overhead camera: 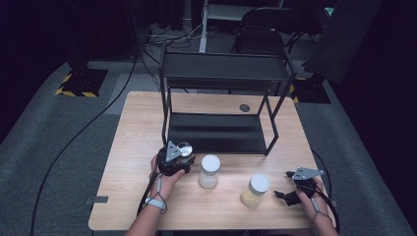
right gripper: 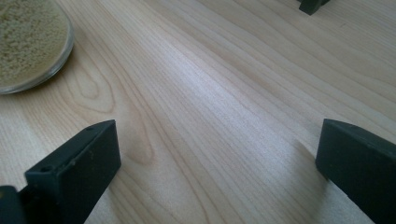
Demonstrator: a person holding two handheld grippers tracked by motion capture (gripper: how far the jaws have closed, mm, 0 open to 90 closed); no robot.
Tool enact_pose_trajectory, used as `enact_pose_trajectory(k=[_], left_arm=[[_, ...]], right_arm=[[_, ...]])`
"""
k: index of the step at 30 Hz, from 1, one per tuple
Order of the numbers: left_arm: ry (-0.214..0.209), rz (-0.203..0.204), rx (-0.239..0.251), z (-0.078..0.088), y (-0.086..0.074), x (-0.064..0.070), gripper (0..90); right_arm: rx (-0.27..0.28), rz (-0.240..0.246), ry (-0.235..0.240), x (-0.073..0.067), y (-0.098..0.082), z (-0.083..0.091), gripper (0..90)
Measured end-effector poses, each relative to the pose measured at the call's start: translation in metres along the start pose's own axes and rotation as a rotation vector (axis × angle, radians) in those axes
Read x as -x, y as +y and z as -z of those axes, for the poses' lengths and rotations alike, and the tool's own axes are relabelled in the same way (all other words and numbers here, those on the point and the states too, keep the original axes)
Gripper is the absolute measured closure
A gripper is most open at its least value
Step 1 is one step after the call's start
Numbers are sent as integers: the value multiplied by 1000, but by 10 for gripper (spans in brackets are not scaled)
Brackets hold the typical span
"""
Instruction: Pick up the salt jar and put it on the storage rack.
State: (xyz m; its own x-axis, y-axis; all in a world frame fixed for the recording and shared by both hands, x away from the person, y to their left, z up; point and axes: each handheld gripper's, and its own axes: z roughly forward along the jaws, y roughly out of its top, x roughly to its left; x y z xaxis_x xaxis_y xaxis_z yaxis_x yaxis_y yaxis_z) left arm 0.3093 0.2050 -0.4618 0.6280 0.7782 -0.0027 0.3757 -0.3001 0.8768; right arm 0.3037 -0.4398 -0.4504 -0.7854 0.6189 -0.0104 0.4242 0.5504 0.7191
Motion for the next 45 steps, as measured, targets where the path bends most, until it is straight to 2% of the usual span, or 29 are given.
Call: enact_pose_trajectory(k=[7,10,15,22,32,36,45], left_arm=[[10,3,-9,1,2,3,303],[7,27,-7,3,3,2,303],[4,36,1,9,7,2,304],[10,27,11,14,23,3,303],[8,15,20,13,47,2,303],[4,8,26,11,60,-1,303],[9,6,46,4,73,-10,303]], right_arm=[[0,0,0,0,0,0,0],[0,0,0,0,0,0,0],[0,0,0,0,0,0,0],[0,0,0,0,0,0,0],[0,0,0,0,0,0,0],[0,0,0,0,0,0,0],[0,0,0,0,0,0,0]])
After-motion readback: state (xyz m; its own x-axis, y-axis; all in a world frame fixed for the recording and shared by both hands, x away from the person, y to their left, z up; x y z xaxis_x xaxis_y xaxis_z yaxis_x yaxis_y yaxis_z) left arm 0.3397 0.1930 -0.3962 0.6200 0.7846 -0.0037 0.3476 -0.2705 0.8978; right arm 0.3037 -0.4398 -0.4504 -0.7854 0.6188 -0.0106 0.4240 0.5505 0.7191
